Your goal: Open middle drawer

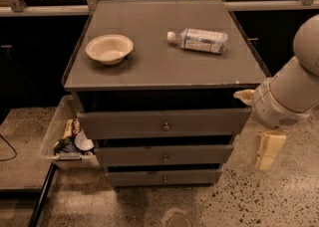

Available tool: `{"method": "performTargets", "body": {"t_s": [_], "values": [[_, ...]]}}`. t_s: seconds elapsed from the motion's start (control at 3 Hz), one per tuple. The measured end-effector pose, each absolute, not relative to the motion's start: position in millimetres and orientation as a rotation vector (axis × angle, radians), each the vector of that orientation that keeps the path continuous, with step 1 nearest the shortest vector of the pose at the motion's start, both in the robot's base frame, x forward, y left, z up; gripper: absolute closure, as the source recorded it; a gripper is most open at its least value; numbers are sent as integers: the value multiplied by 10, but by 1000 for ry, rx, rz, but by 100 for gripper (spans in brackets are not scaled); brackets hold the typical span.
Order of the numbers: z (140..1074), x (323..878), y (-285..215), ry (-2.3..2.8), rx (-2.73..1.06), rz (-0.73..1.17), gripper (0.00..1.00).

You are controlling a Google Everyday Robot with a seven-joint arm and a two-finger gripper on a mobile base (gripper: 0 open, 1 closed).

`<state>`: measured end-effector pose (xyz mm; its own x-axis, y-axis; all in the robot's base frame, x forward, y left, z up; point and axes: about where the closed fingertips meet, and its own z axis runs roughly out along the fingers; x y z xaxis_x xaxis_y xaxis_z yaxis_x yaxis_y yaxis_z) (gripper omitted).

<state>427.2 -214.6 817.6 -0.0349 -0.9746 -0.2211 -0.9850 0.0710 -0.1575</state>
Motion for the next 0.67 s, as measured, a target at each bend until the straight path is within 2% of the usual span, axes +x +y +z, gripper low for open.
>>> {"method": "performTargets", "body": {"t_s": [0.33, 0.67], "values": [[7662, 4391, -2318, 2091, -1981, 110, 0], [7660, 4391, -2318, 2091, -1981, 110, 0]]}}
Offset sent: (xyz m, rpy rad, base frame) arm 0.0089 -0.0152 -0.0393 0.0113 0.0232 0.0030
